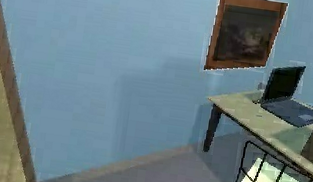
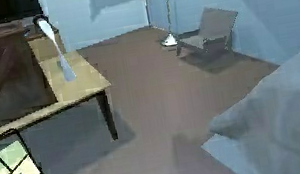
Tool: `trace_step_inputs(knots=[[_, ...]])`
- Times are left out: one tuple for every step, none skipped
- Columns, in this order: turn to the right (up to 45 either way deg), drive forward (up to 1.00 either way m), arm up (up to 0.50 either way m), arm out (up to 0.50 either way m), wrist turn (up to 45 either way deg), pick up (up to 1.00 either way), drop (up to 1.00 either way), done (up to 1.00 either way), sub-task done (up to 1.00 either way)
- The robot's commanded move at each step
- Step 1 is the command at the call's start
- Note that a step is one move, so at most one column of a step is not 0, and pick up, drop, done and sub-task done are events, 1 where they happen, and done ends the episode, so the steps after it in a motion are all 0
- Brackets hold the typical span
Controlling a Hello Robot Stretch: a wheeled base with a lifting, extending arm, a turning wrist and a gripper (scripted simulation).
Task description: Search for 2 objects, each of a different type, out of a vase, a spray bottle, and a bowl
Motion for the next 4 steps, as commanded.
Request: trace_step_inputs(knots=[[45.0, 0.0, 0.0, 0.0, 0.0, 0.0, 0.0, 0.0, 0.0], [45.0, 0.0, 0.0, 0.0, 0.0, 0.0, 0.0, 0.0, 0.0], [0.0, 1.0, 0.0, 0.0, 0.0, 0.0, 0.0, 0.0, 0.0], [0.0, 0.4, 0.0, 0.0, 0.0, 0.0, 0.0, 0.0, 0.0]])
